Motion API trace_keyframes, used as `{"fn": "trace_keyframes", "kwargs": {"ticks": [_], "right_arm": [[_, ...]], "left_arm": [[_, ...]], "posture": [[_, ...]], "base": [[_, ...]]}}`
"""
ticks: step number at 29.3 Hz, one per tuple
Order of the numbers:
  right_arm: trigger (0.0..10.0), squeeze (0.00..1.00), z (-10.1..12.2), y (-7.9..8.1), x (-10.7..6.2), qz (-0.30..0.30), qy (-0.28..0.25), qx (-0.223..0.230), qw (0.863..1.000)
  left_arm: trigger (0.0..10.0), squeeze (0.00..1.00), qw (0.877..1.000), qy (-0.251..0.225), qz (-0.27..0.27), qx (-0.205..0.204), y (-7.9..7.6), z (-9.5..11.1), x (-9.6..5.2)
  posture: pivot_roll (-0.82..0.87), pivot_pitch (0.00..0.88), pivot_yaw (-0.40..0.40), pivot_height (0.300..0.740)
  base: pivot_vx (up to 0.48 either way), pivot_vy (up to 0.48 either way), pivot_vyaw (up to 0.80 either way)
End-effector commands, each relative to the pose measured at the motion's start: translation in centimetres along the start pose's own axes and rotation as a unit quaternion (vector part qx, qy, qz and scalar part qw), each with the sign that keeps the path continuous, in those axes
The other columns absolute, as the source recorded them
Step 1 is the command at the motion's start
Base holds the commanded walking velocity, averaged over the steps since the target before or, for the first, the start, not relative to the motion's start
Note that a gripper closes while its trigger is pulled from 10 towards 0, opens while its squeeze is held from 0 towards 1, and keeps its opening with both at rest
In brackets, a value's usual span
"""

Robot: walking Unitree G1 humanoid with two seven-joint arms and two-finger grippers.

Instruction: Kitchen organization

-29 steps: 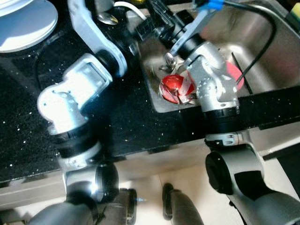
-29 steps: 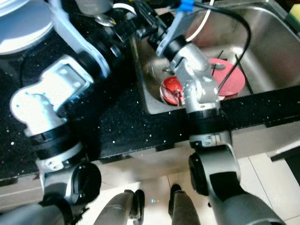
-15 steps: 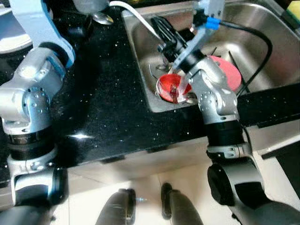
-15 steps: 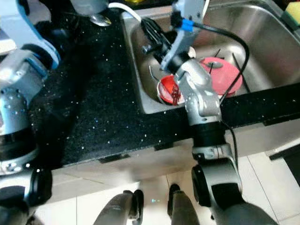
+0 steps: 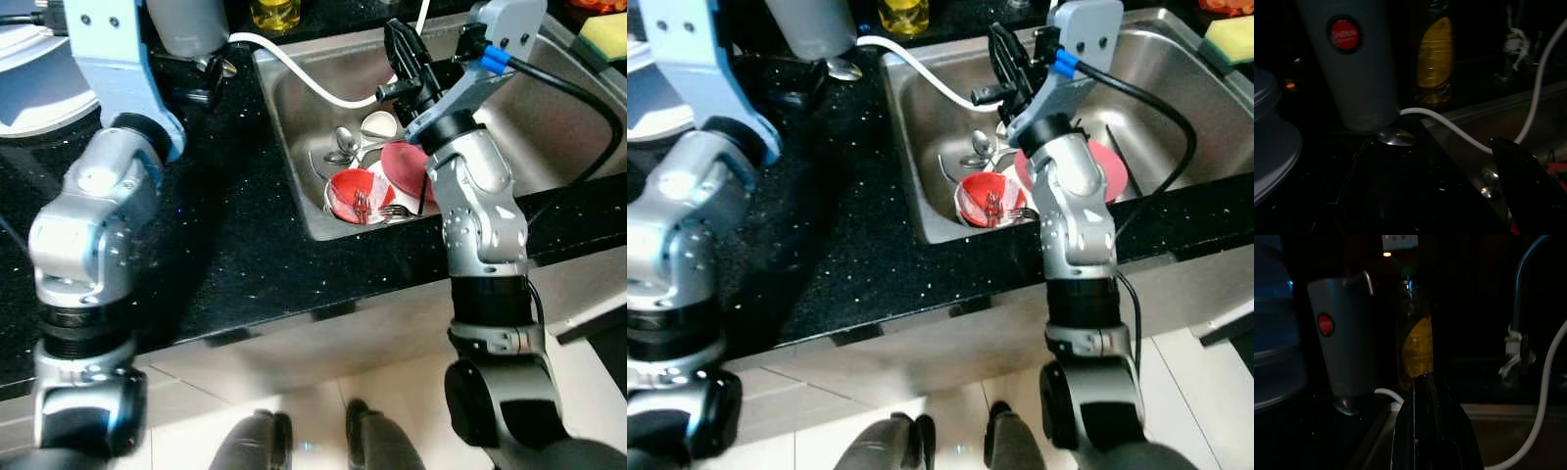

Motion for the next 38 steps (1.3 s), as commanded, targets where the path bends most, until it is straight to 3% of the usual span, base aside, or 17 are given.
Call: {"fn": "trace_keyframes", "kwargs": {"ticks": [1, 17, 21, 30, 38], "right_arm": [[10.0, 0.00, 0.4, 0.5, -0.2, 0.009, -0.005, -0.007, 1.000], [10.0, 0.00, -1.6, 3.0, -1.3, 0.037, 0.030, 0.004, 0.999], [10.0, 0.00, -2.5, 4.0, -1.6, 0.054, 0.043, 0.017, 0.997], [10.0, 0.00, -3.3, 4.5, -1.6, 0.063, 0.055, 0.030, 0.996], [10.0, 0.00, -4.4, 4.6, -1.5, 0.028, 0.074, 0.083, 0.993]], "left_arm": [[10.0, 0.00, 1.000, -0.006, 0.004, 0.014, -0.3, -0.6, -0.2], [10.0, 0.00, 0.999, 0.013, 0.048, 0.020, 0.7, -4.5, -1.9], [10.0, 0.00, 0.996, 0.019, 0.080, 0.023, 1.8, -5.6, -2.7], [10.0, 0.00, 0.993, 0.016, 0.109, 0.038, 2.6, -6.1, -3.0], [10.0, 0.00, 0.992, 0.009, 0.116, 0.038, 2.8, -6.2, -3.2]], "posture": [[-0.02, 0.053, 0.099, 0.740], [-0.01, 0.000, 0.046, 0.740], [-0.01, 0.000, 0.024, 0.740], [0.01, 0.000, -0.003, 0.740], [0.03, 0.000, 0.010, 0.740]], "base": [[0.000, 0.000, 0.00], [0.000, 0.000, 0.00], [0.000, 0.000, 0.00], [0.000, 0.000, 0.00], [0.000, 0.000, 0.00]]}}
Point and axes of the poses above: a point about 5 cm out from each wrist's last joint towards the gripper, its own x axis pointing out of the wrist towards the gripper, its own z axis along the axis of the wrist's last joint, y = z × x, the point moved 1 cm from there along x, pointing out of the wrist towards the gripper, and after that the axes turned 12 degrees about -x, right-handed, at the moved point
